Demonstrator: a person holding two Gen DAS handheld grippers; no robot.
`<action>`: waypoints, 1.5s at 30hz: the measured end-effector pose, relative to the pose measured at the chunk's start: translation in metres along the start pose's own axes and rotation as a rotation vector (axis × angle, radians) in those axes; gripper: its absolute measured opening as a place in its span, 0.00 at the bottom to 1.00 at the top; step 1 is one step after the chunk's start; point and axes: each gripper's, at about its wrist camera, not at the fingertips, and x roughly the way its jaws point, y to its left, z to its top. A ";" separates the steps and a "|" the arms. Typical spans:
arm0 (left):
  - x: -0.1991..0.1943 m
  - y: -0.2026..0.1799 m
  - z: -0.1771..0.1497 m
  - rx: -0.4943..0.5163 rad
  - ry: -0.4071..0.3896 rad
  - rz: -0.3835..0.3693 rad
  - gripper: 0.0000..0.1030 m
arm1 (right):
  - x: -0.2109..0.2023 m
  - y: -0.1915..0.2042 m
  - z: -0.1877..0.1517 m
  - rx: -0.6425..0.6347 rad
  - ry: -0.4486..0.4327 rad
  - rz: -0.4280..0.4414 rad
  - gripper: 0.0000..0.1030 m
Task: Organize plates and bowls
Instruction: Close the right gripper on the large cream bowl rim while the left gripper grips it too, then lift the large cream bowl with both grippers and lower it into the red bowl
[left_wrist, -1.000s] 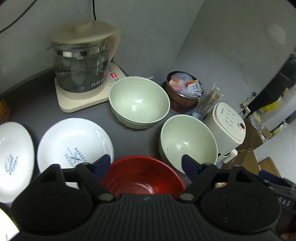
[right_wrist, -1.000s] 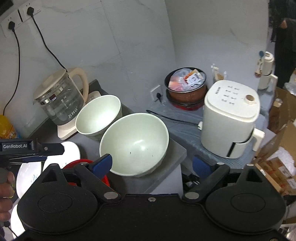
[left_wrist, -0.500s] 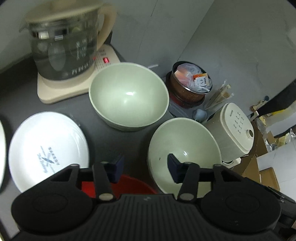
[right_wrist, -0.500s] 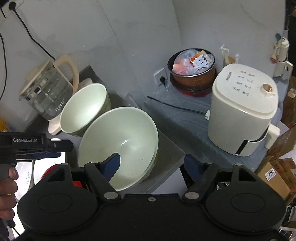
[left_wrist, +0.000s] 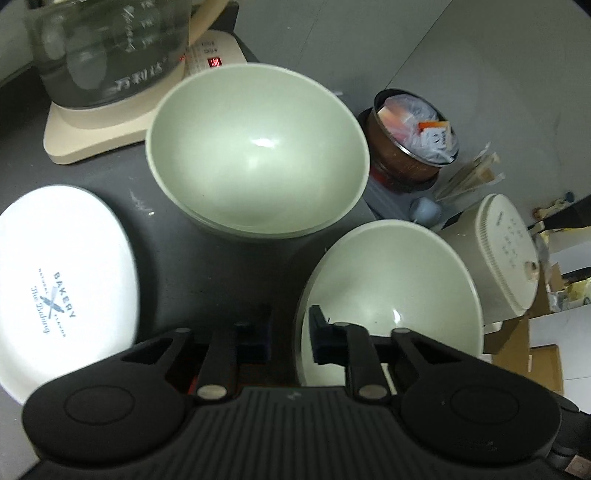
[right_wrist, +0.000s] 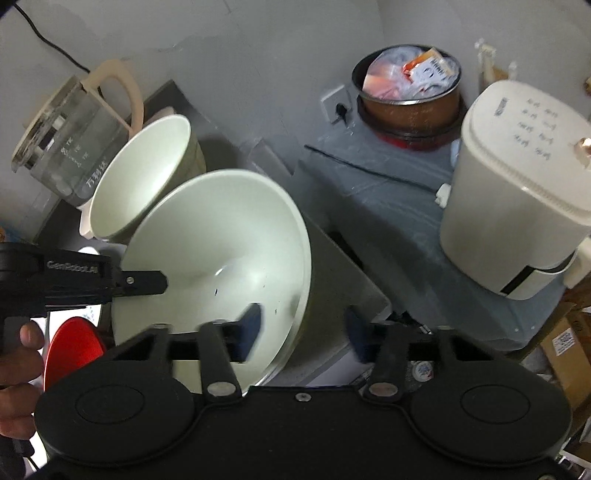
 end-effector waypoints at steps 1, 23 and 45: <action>0.004 -0.001 0.000 -0.001 0.004 -0.002 0.11 | 0.003 -0.001 0.001 -0.003 0.009 0.009 0.24; -0.085 0.015 -0.016 0.058 -0.126 -0.072 0.06 | -0.088 0.075 -0.014 -0.105 -0.231 -0.029 0.18; -0.140 0.098 -0.055 0.065 -0.137 -0.097 0.06 | -0.096 0.151 -0.074 -0.135 -0.201 -0.037 0.19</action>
